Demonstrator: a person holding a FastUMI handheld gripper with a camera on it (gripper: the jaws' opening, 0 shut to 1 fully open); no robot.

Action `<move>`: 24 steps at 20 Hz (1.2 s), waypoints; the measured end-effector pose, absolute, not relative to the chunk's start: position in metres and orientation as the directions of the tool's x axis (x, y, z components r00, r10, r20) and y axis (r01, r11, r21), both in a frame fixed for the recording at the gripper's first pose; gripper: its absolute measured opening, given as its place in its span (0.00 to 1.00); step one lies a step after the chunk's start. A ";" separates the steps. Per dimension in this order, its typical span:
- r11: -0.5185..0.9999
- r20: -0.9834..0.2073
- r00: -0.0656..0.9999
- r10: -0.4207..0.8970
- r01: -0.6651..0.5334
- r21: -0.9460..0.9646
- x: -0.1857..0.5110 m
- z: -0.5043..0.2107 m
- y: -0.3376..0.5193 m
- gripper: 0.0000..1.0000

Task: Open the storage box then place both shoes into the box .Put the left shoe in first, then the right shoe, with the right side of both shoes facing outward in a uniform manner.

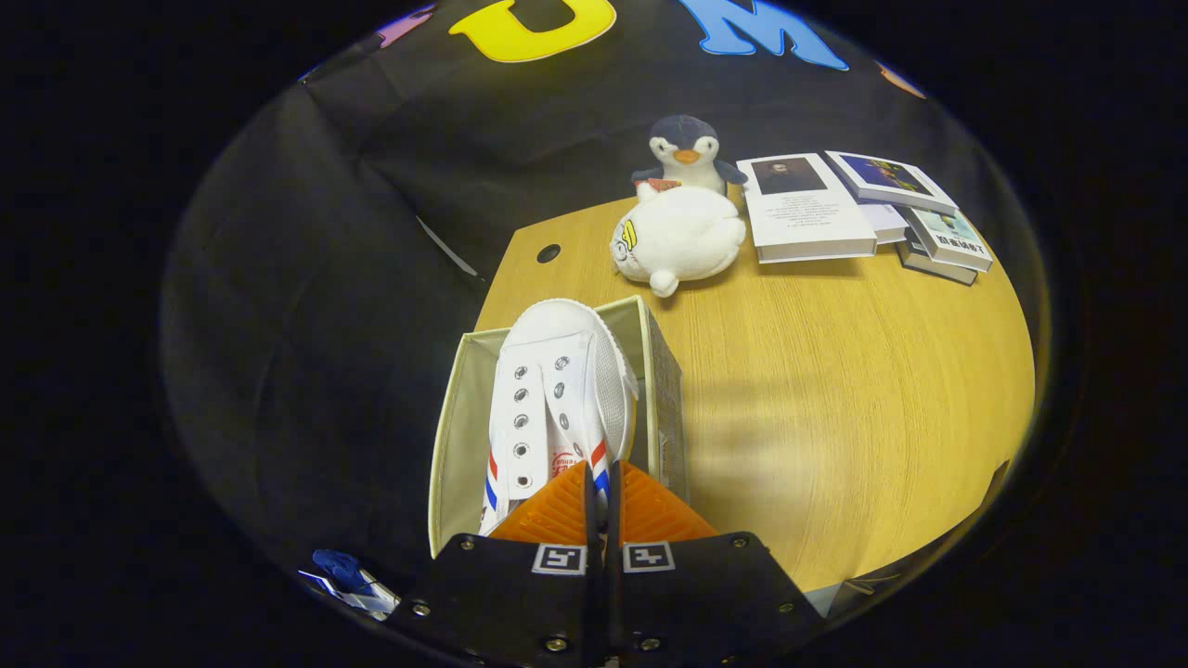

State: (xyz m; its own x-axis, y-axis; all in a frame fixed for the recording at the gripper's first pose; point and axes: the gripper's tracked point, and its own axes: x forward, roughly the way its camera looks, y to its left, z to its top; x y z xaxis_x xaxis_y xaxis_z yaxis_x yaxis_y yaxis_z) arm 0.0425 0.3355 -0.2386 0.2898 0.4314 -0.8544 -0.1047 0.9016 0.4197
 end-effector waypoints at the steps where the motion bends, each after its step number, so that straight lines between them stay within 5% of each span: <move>1: 0.909 -0.861 0.291 0.417 -0.103 0.405 0.043 -0.243 0.335 0.00; 12: 0.934 -0.869 0.344 0.356 -0.164 0.318 0.042 -0.263 0.354 0.01; 16: 0.923 -0.810 0.442 0.385 -0.190 0.336 0.058 -0.231 0.351 0.36; 19: 0.915 -0.765 0.503 0.403 -0.229 0.332 0.060 -0.199 0.340 1.00; 24: 0.907 -0.693 0.587 0.420 -0.251 0.337 0.063 -0.160 0.308 1.00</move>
State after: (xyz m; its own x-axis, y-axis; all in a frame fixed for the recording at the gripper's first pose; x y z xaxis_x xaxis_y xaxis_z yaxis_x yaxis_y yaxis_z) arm 0.0634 0.3076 -0.1605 0.5865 0.4198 -0.6927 -0.2509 0.9073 0.3374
